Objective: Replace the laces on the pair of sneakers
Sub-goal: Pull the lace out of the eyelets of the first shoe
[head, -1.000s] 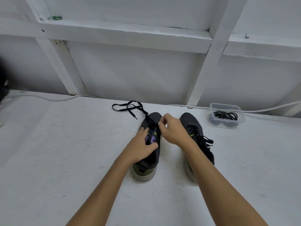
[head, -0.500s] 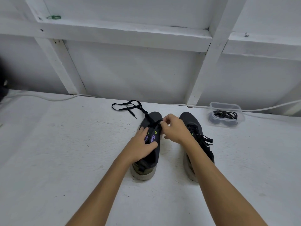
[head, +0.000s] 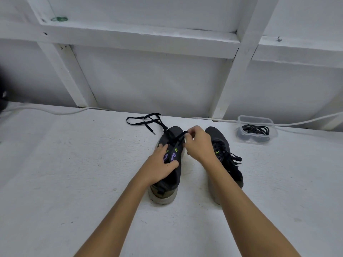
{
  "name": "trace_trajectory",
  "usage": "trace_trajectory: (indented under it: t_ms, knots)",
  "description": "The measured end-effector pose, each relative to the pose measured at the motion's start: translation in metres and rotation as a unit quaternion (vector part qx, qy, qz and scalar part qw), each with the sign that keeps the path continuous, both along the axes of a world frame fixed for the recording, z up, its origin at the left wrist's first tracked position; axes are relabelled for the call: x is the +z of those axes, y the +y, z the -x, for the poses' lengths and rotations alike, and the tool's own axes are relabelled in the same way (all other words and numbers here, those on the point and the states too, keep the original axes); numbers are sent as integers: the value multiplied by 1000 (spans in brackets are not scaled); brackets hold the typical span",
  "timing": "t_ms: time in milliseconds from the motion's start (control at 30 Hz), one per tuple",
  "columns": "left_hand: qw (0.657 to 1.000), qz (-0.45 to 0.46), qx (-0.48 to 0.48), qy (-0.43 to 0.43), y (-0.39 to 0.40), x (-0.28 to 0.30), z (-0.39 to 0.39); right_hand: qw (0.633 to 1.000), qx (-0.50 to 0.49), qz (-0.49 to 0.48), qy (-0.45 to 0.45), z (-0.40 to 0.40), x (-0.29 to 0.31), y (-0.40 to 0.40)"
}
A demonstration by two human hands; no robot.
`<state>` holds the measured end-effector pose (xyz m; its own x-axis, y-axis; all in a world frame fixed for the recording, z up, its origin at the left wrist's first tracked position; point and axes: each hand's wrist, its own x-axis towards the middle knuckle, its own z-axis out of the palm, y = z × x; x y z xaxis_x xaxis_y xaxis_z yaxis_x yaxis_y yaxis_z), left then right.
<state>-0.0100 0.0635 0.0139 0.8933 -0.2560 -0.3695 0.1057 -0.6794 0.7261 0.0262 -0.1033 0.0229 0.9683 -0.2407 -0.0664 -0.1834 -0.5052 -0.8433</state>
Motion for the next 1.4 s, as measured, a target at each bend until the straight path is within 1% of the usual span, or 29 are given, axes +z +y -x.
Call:
trace_trajectory:
  t_ms: [67,133,167,300,333,367,433,500,567,667,700,833,900,967,1033,1100,1167,1233,1267,1333,1400]
  knots:
    - [1000,-3,-1,-1,0,0,0,998,-5,-28,53,6,-1,4]
    - [1000,-8,-2,-1,0,0,0,995,15,-34,95,11,-3,6]
    - [1000,-10,-1,0,0,0,0,996,26,-21,88,12,-5,7]
    - [1000,-8,1,2,0,0,0,994,69,77,34,7,-7,5]
    - [1000,-7,1,2,0,0,0,995,53,79,13,4,-6,3]
    - [1000,-4,1,5,1,0,0,998,16,58,-19,1,-5,0]
    - [1000,0,0,8,1,0,0,994,-77,-23,-81,-4,0,-7]
    - [1000,-2,1,8,0,1,0,988,-112,-56,-85,-6,2,-12]
    - [1000,-2,2,8,0,1,0,993,-97,-62,-28,-2,7,-11]
    - [1000,-4,4,5,0,2,1,990,-24,-80,116,8,6,-5]
    - [1000,-6,4,4,-1,2,0,989,-2,-76,128,11,4,-2]
    - [1000,-13,2,0,-1,3,0,998,25,-19,59,11,-10,6]
    - [1000,-10,3,2,-1,2,0,999,15,-10,34,6,-11,5]
    - [1000,-6,0,7,0,2,0,997,-63,-42,-34,2,-8,1]
    - [1000,-5,-1,9,0,2,0,979,-150,-94,-103,-1,-3,-2]
    - [1000,-5,2,9,-1,2,0,971,-174,-122,-110,-1,0,-2]
    - [1000,-4,2,8,-1,2,0,981,-140,-128,-37,1,-2,-1]
    - [1000,-7,1,4,-1,2,0,987,-73,-128,67,8,-5,1]
    - [1000,-10,0,2,-1,2,1,987,-42,-125,93,13,-7,2]
    - [1000,-10,1,0,-1,3,1,994,-3,-90,69,16,-14,3]
    - [1000,-10,3,-1,-1,3,1,999,24,-27,33,17,-18,3]
